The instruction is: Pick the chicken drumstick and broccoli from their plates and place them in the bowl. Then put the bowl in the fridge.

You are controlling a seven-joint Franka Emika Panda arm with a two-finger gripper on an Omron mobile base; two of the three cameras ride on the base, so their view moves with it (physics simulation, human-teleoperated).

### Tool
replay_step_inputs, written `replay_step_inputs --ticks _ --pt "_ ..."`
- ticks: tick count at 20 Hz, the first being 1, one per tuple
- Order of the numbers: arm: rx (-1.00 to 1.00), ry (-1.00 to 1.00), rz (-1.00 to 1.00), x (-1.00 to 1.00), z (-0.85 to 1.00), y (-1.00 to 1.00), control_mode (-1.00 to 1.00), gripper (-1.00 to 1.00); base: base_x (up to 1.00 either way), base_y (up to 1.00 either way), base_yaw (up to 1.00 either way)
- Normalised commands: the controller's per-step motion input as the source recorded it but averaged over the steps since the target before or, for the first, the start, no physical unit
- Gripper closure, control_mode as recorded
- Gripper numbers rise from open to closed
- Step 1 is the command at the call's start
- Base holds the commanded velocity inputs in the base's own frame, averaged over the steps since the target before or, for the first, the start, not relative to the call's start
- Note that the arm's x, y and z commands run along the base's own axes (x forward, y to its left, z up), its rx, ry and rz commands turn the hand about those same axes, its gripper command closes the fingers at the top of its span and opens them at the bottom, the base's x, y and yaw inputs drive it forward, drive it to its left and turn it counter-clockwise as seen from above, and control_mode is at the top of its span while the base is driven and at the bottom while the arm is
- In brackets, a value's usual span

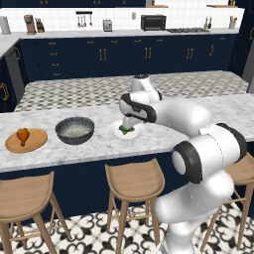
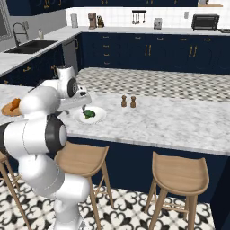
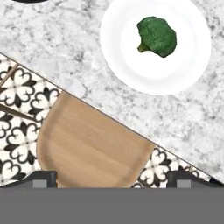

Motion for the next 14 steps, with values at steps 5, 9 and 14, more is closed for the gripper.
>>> replay_step_inputs --ticks 5,9,14 --pt "0.00 -0.01 0.00 0.56 -0.29 0.11 -1.00 -1.00 0.00 0.00 0.00" --pt "0.00 0.00 0.00 0.57 -0.32 0.01 -1.00 -1.00 0.00 0.00 0.00" --pt "0.00 0.00 0.00 0.56 -0.29 0.00 -1.00 -1.00 0.00 0.00 0.00"
